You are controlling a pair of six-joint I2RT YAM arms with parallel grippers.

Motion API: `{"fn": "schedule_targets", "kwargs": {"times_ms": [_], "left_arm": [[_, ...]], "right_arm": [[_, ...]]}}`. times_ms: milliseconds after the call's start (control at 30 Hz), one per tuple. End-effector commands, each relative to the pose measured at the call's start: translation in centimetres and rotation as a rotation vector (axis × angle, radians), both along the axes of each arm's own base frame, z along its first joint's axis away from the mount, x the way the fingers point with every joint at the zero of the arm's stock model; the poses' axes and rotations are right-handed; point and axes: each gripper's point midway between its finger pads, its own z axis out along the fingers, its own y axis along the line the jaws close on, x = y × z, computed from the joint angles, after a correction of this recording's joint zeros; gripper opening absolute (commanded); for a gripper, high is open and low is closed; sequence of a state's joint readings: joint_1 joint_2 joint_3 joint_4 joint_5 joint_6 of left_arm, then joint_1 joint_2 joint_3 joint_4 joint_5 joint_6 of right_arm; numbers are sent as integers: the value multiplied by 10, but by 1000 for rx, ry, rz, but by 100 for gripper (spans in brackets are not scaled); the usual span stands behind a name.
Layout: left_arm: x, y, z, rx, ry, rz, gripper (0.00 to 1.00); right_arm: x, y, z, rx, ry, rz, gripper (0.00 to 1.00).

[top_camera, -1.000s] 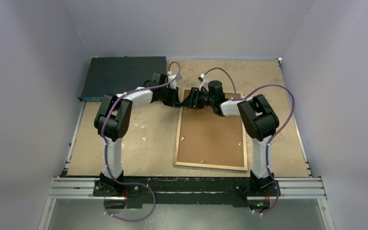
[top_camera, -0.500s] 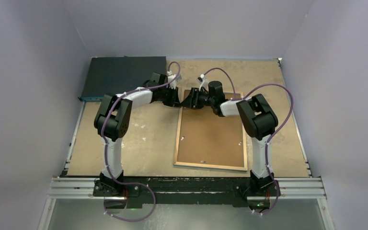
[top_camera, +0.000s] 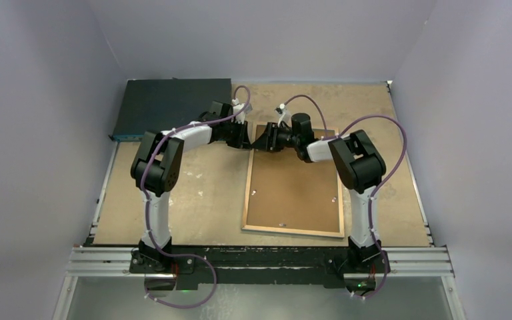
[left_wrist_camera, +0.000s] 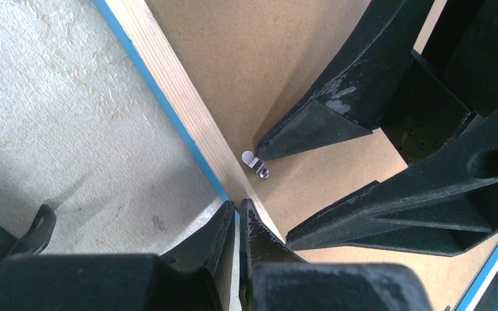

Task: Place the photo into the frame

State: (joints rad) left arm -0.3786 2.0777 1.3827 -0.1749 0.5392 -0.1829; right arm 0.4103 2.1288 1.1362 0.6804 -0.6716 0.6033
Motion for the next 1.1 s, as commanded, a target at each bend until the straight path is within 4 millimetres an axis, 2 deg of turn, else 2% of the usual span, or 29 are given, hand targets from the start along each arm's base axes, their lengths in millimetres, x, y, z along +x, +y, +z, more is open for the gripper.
{"fn": "schedule_targets", "kwargs": {"times_ms": [0, 200, 633, 767, 1067], "left_arm": [[-25, 17, -39, 83, 121, 13, 3], [-25, 18, -39, 84, 121, 14, 2], [-26, 17, -40, 76, 128, 17, 1], [-26, 16, -39, 71, 128, 16, 0], [-26, 16, -38, 69, 126, 15, 0]], "right_arm": [[-18, -4, 0, -21, 41, 9, 59], [-12, -23, -2, -81, 32, -74, 61], [10, -14, -8, -65, -1, -94, 60], [8, -9, -10, -65, 2, -73, 59], [-12, 3, -13, -25, 20, 29, 57]]}}
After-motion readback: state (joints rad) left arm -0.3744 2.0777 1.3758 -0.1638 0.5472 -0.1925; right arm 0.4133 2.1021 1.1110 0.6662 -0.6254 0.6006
